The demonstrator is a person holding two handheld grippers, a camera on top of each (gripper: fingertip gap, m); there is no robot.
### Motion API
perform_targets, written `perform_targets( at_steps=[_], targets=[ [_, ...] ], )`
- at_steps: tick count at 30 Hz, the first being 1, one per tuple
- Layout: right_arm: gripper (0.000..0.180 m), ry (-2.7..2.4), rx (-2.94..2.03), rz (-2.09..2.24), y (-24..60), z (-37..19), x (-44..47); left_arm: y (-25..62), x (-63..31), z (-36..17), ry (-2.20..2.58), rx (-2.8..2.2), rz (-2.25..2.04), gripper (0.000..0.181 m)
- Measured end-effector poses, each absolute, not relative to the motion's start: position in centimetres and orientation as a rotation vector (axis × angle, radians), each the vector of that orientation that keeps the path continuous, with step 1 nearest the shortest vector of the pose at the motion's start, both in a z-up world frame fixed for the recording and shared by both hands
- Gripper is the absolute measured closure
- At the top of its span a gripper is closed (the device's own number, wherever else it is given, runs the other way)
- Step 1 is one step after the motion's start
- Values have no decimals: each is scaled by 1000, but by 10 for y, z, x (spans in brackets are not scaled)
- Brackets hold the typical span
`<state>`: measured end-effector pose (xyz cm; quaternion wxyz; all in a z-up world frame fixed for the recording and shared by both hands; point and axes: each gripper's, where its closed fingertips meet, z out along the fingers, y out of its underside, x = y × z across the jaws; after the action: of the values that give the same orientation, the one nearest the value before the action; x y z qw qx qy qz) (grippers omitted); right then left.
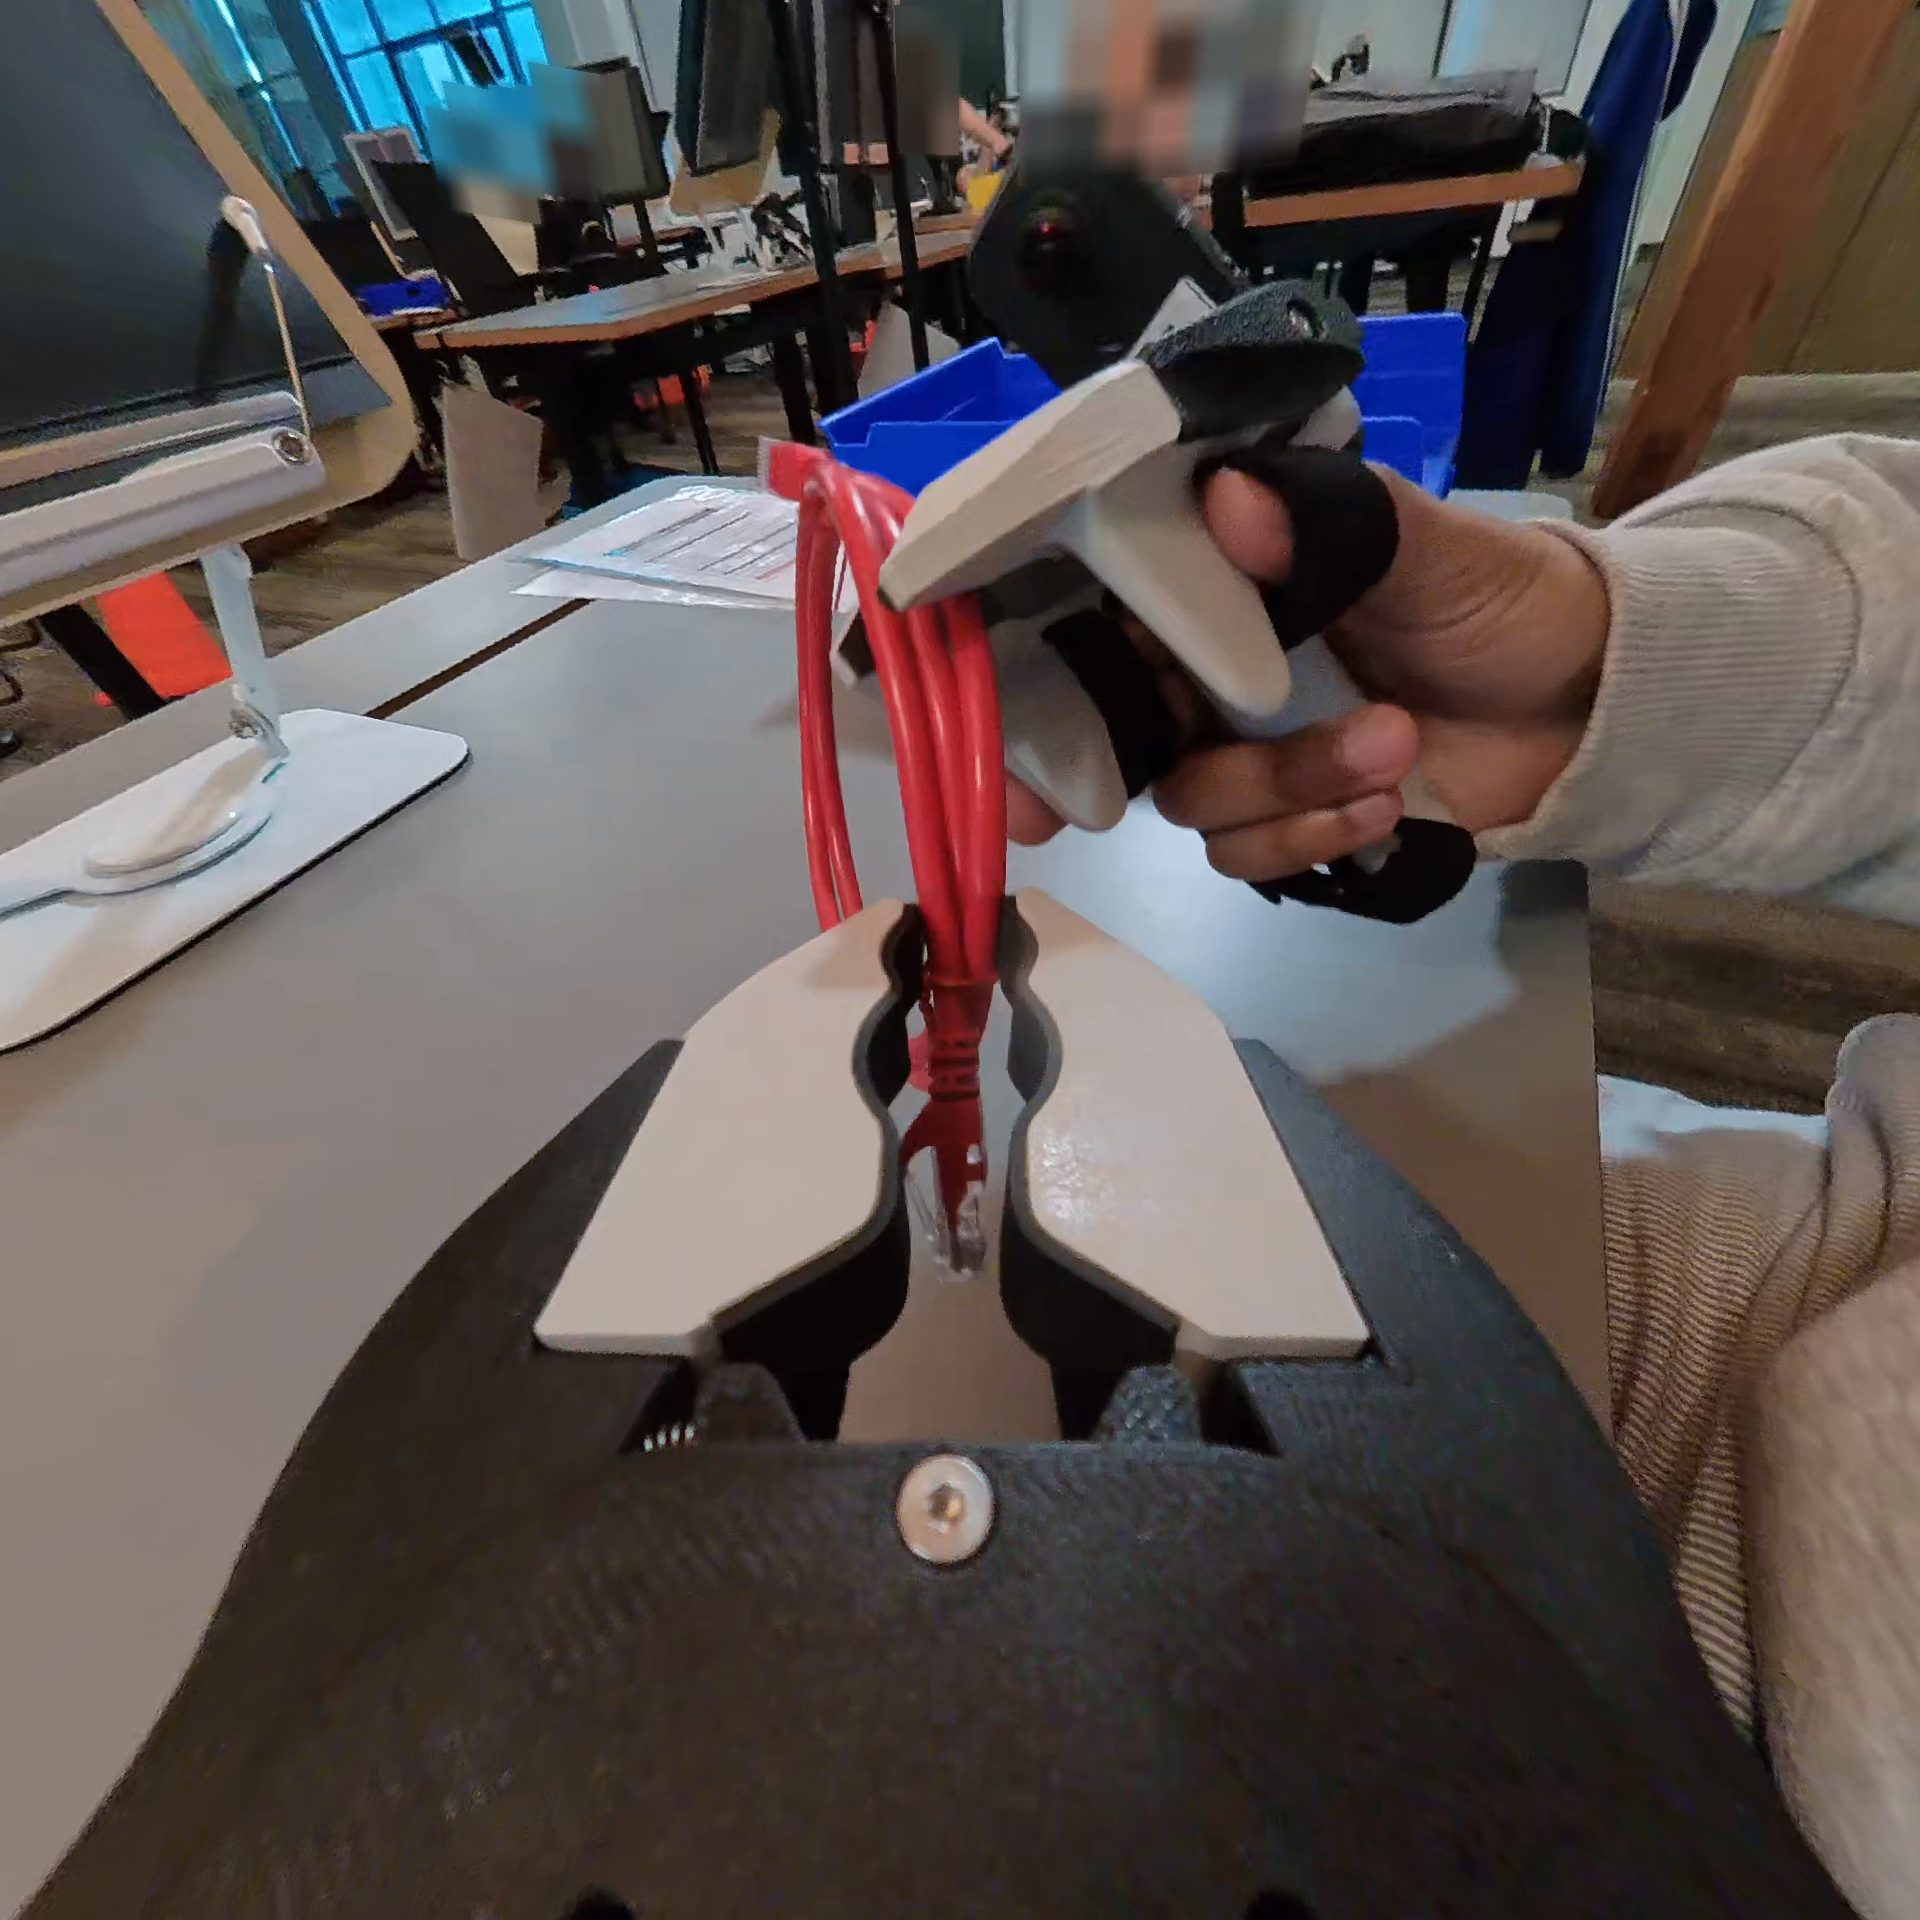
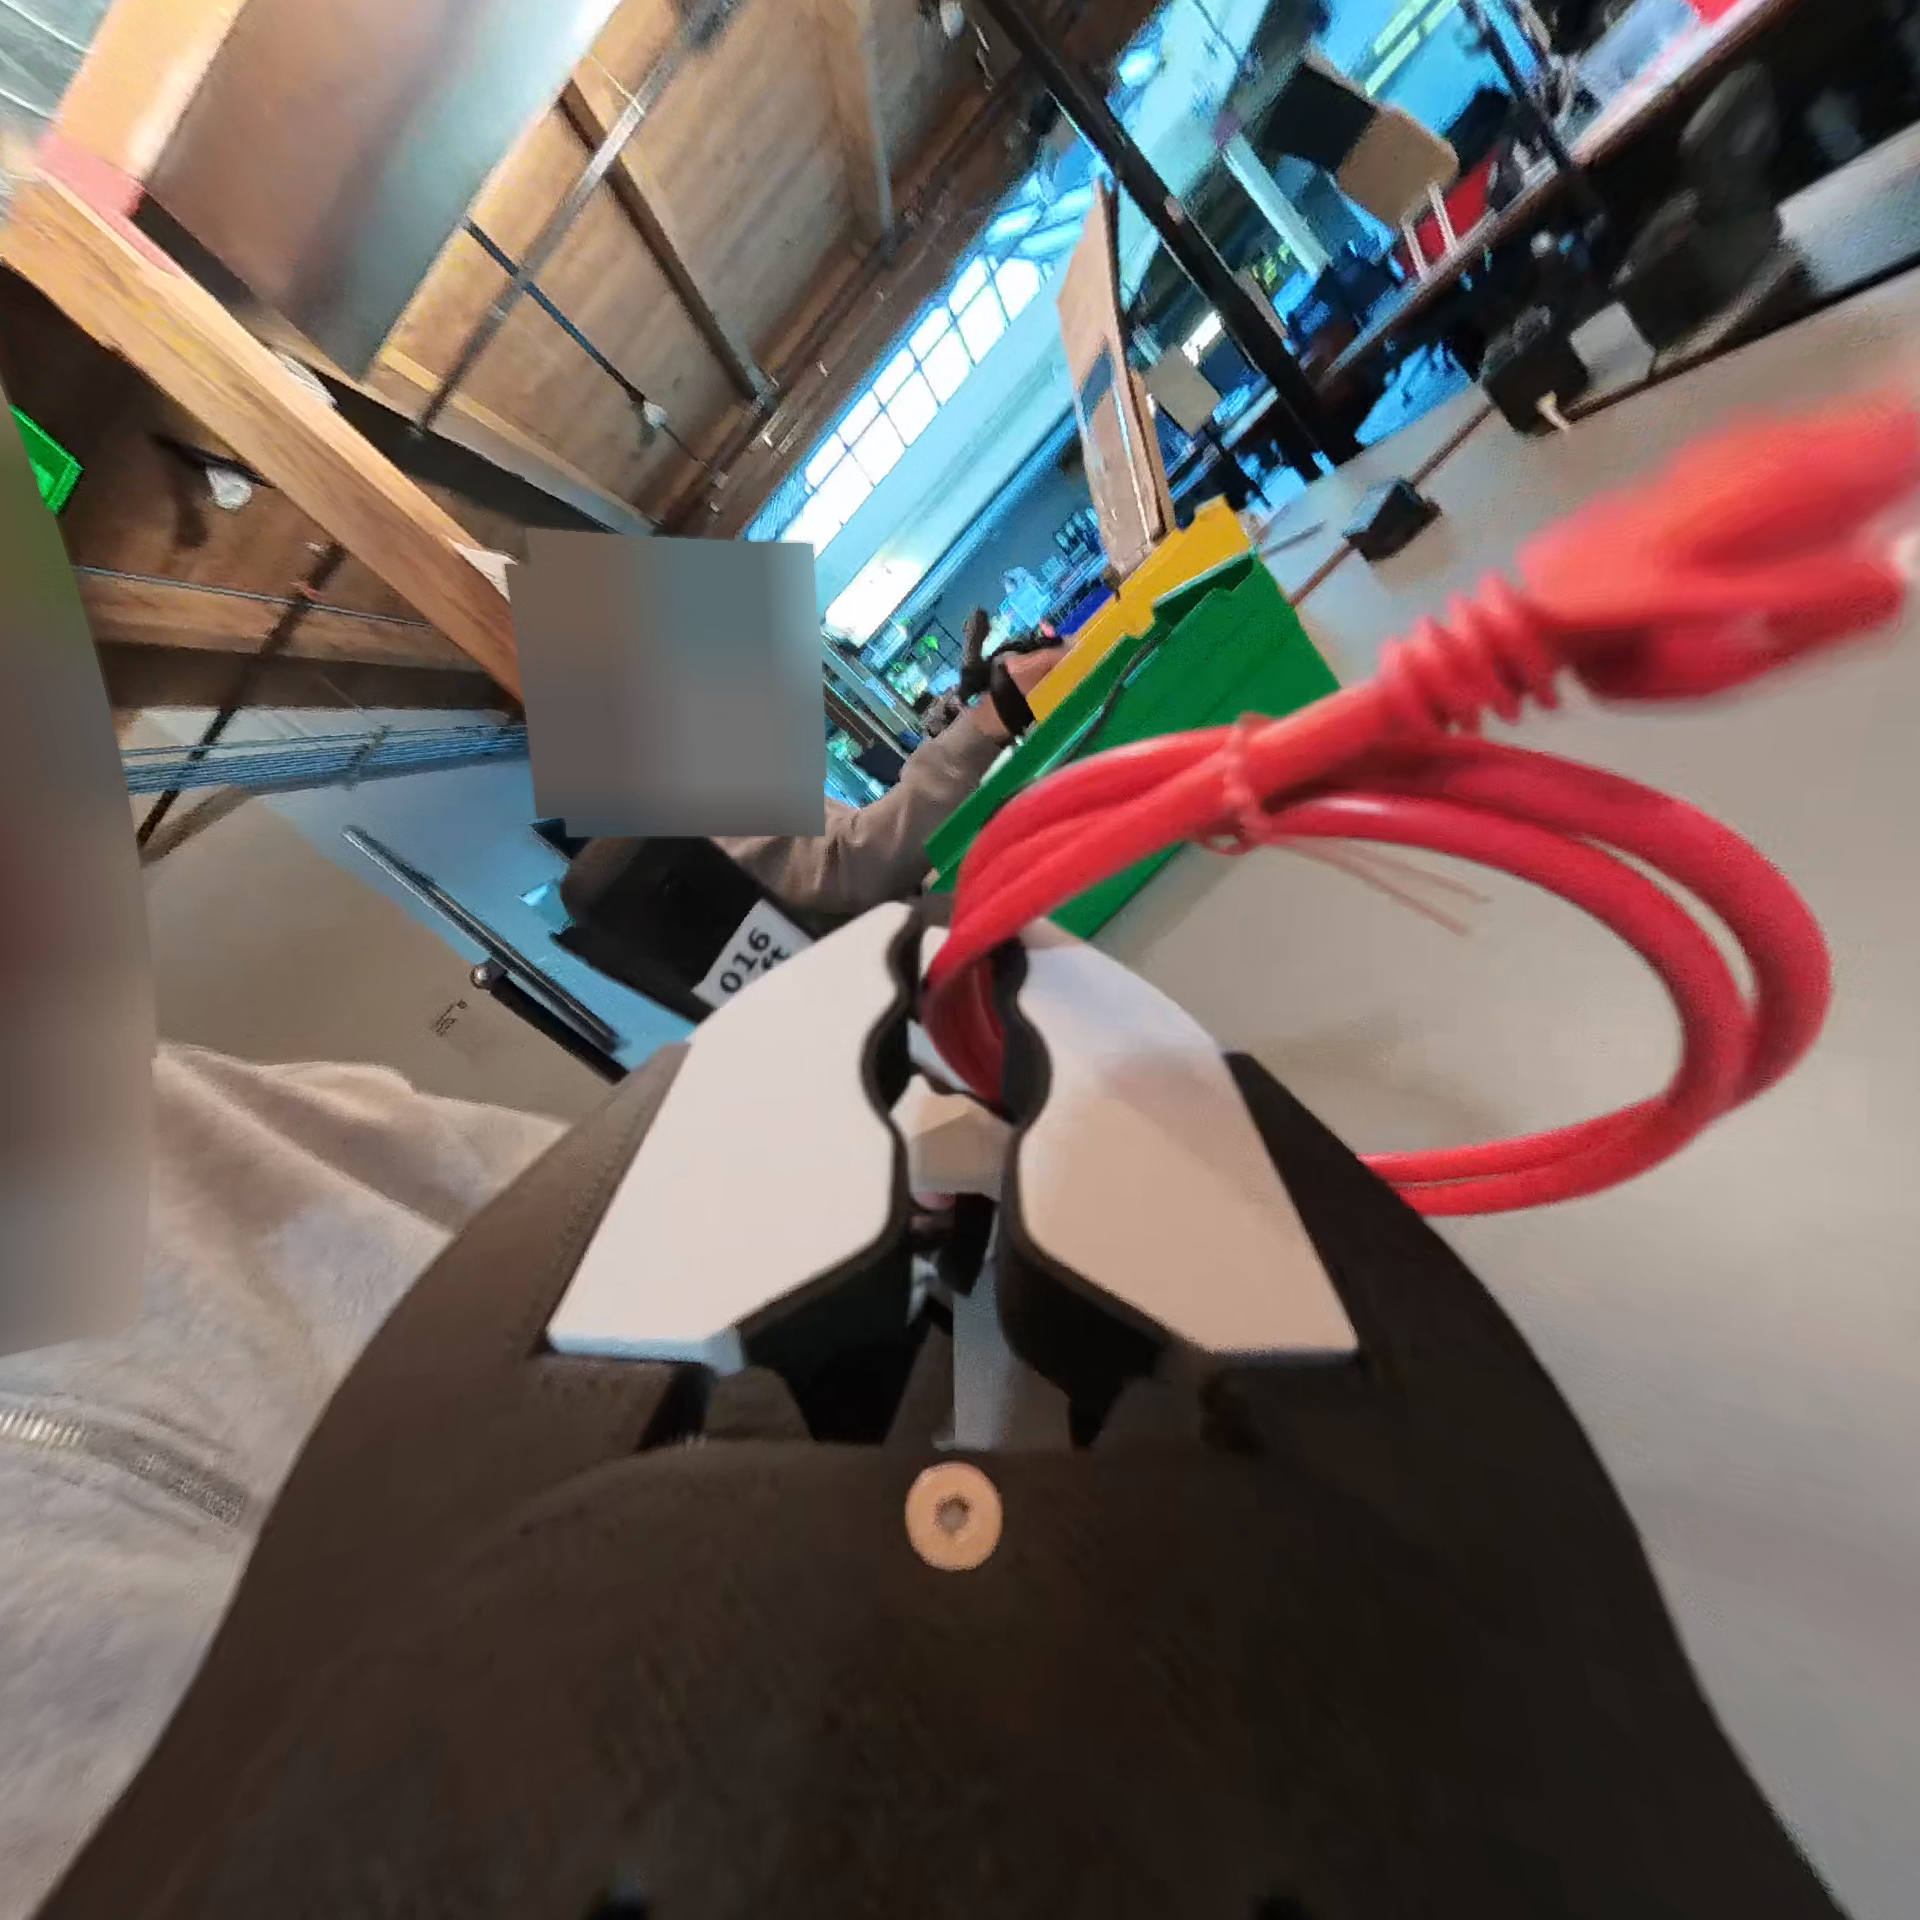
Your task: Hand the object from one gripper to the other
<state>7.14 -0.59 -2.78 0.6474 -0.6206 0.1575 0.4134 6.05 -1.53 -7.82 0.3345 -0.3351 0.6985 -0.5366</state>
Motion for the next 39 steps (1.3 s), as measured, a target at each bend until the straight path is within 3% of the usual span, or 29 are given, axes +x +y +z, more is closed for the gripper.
perform_targets(
  at_steps=[4,9,17,22,27,31,35,39],
  targets=[
    [172,279,-1459,880,-8,-26,67,-16,60,-78,1809,-865,-1441,162],
    [172,204,-1485,760,-11,-22,68,-2,63,-67,1679,-1006,-1677,123],
    [172,-36,-1540,842,-28,-20,51,45,76,-74,1369,-1500,-2156,130],
    [173,-167,-1688,983,-32,-37,21,33,75,-86,1484,-1551,-2211,129],
    [172,-266,-1725,1076,-37,-41,-2,2,68,-94,1690,-1532,-2224,110],
    [172,-322,-1732,1102,-40,-40,-14,-2,66,-95,1724,-1532,-2231,123],
    [172,-328,-1708,1127,-41,-35,-18,-8,62,-97,1803,-1497,-2181,175],
    [170,-295,-1662,1093,-38,-26,-13,-3,63,-93,1814,-1409,-2067,174]
  ],
)
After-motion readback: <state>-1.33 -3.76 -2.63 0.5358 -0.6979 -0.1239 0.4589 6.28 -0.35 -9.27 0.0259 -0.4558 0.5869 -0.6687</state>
